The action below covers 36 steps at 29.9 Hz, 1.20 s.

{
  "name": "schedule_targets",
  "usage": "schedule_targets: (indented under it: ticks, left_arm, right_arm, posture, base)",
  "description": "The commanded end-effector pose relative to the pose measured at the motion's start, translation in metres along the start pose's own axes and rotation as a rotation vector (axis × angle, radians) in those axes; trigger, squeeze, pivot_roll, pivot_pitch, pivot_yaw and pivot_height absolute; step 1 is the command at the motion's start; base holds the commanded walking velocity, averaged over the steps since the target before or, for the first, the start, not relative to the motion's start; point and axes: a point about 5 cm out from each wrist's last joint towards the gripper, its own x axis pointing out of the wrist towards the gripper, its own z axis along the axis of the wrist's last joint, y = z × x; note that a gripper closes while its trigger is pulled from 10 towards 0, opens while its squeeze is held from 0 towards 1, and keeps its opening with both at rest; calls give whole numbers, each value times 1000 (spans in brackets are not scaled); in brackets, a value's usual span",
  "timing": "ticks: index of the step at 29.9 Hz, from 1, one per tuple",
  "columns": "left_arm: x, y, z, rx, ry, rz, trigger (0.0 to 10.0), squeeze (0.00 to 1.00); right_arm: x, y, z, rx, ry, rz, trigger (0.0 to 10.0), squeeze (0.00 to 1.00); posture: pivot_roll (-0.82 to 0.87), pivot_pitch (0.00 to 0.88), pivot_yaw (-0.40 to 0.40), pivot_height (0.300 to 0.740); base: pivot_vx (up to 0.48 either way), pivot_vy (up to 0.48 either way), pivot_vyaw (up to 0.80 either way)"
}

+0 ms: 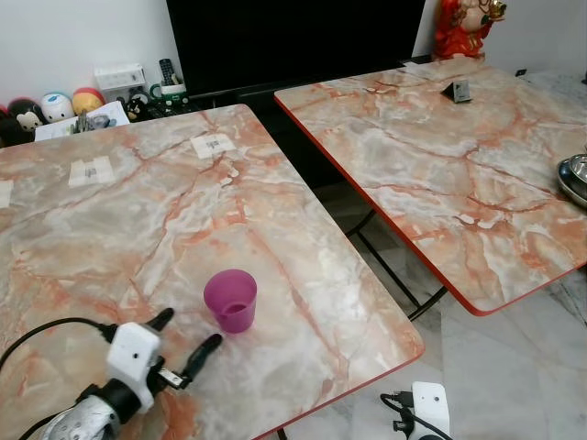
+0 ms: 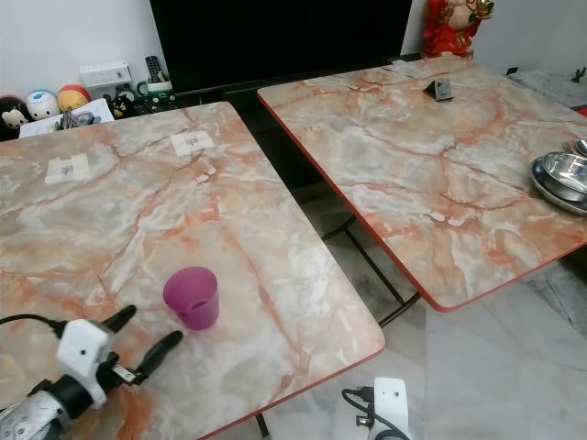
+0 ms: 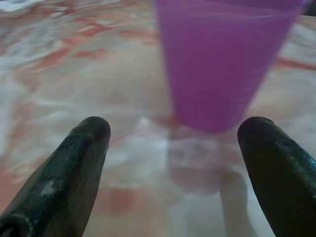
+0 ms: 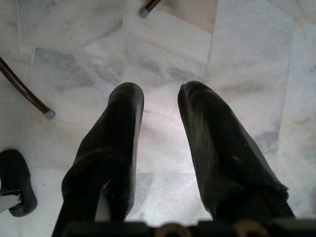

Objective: Setting the table

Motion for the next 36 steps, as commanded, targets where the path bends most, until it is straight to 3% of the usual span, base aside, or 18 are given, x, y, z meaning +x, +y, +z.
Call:
schedule_targets:
  ticks: [1,9,36]
  left_arm:
    - [4,-5,-3,13,10,-32,10000,0]
    - [22,-15,-3,-5,-4,-77,10000,0]
    - [47,-25,-7,-76,-61,-22,10000,0]
  right_arm:
    - [-1,-1,-5,-12,17,-4,10000,0]
    - [-1,-1,-5,-9,17,-5,10000,0]
    - [-1,-1,-5,-8,16,-6,10000,0]
  posture:
    - [75,108,-32,740]
    - [66,107,-29,740]
    - [52,110,-35,740]
  base:
    - [0,0,0]
    - [0,0,0]
    - [0,0,0]
